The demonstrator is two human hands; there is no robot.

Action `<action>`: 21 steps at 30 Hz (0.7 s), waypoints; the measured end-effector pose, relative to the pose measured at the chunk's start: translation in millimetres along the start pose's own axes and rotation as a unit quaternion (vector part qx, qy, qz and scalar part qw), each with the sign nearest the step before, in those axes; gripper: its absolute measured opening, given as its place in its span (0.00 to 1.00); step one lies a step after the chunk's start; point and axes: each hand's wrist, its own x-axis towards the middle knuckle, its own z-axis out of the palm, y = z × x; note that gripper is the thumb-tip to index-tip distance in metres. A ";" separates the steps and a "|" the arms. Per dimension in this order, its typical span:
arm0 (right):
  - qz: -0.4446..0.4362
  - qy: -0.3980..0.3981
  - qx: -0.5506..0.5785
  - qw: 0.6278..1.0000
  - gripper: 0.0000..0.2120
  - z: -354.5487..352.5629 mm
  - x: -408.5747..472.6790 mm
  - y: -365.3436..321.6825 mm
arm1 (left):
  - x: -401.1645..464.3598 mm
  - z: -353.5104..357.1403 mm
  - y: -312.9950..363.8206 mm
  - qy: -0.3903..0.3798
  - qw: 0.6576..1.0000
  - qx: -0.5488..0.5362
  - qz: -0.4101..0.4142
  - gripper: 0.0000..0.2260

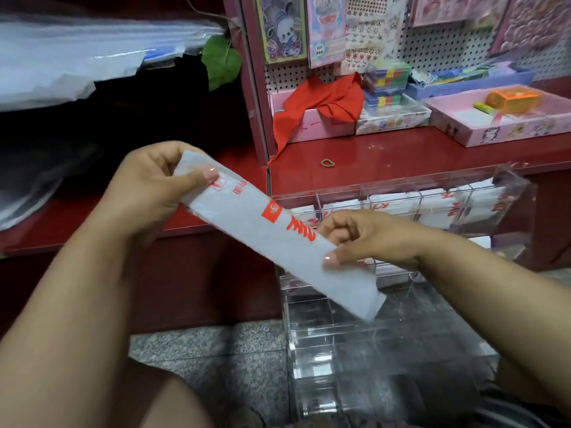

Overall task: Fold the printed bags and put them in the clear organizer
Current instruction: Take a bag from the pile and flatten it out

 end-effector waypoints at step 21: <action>-0.118 0.275 0.234 0.925 0.08 17.4 6.7 -15.5 | -15.0 101.9 -17.4 -0.055 0.968 -0.142 -0.199 0.04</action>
